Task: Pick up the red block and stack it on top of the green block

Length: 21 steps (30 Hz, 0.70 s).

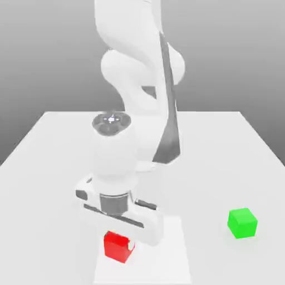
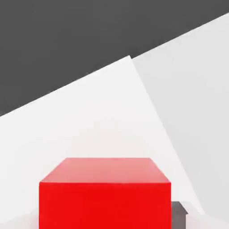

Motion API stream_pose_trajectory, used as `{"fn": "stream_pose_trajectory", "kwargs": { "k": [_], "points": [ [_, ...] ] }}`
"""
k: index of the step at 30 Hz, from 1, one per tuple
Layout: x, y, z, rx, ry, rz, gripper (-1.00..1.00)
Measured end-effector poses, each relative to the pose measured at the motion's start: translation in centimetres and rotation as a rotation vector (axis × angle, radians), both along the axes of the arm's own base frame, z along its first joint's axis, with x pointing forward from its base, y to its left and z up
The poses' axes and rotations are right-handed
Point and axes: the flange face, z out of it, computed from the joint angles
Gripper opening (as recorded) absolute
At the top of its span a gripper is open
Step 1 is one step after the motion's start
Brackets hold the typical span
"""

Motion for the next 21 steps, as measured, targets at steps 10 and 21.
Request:
{"fn": "stream_pose_trajectory", "kwargs": {
  "k": [10,21],
  "points": [
    [-2.6,19.6,4.7,0.015,-0.002,0.346,-1.0],
    [-8.6,30.6,1.6,-0.001,-0.003,0.552,-1.0]
  ]
}}
